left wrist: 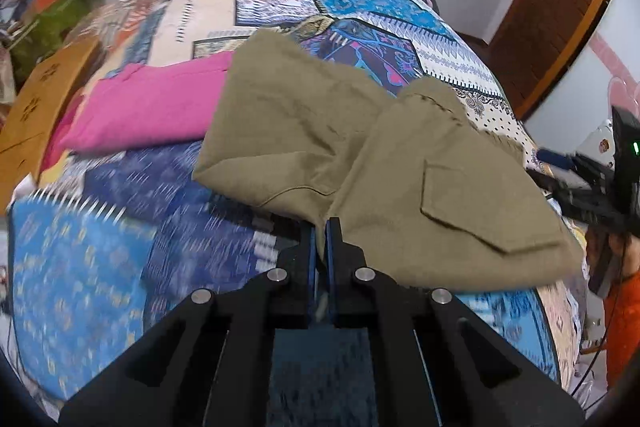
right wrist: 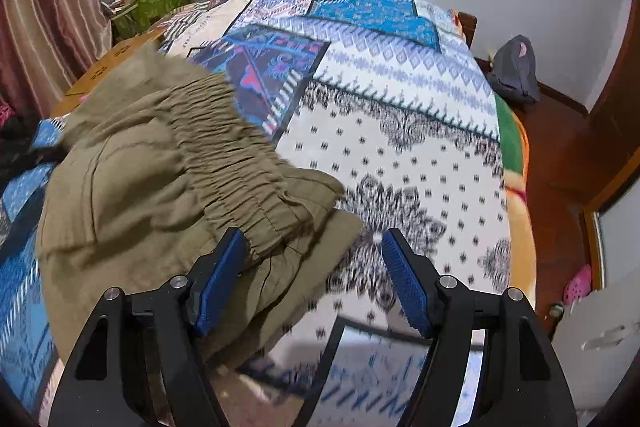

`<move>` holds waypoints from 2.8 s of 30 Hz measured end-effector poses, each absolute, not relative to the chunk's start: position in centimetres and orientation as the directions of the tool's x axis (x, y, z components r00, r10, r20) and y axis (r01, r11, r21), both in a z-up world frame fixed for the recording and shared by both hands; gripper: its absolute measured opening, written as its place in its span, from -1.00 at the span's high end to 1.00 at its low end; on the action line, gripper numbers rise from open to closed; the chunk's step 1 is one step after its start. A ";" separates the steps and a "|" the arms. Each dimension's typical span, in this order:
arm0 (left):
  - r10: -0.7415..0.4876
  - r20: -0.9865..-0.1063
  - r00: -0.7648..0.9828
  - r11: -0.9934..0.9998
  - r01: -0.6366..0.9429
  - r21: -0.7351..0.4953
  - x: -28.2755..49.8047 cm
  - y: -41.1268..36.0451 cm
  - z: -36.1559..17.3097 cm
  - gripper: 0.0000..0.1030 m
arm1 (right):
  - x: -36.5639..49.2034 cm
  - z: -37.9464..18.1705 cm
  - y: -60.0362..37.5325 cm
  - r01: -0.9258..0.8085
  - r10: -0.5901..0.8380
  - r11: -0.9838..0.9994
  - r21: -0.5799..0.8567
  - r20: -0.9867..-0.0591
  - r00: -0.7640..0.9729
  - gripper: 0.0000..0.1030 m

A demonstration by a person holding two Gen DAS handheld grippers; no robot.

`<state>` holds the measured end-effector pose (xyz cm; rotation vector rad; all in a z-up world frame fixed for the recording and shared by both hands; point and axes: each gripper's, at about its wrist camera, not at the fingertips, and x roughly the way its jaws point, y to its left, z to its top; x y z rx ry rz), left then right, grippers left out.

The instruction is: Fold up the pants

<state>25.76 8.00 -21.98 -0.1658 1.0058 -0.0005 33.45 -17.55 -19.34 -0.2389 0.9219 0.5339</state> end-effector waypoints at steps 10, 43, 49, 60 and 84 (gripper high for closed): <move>-0.062 -0.837 0.544 0.975 -0.148 -0.168 20.8 8.3 -21.7 0.96 | 29.0 -15.8 -15.4 -0.593 0.469 0.797 0.110 -0.733 0.493 -0.26; -0.079 -0.854 0.514 0.976 -0.135 -0.171 29.2 17.5 -23.7 0.03 | 32.5 -19.8 -16.3 -0.426 0.368 0.887 0.177 -0.829 0.421 -0.01; -0.152 -0.860 0.487 0.975 -0.067 -0.211 29.7 16.6 -25.0 0.03 | 34.3 -21.9 -16.1 -0.429 0.416 0.867 0.255 -0.844 0.339 -0.04; -0.216 -0.862 0.458 0.959 -0.065 -0.275 32.3 16.1 -26.8 -0.01 | 37.0 -23.7 -15.6 -0.449 0.452 0.833 0.322 -0.865 0.219 -0.04; -0.127 -0.817 0.562 0.989 0.007 -0.148 31.8 13.0 -22.1 0.95 | 36.2 -20.6 -14.8 -0.519 0.466 0.815 0.256 -0.822 0.326 0.79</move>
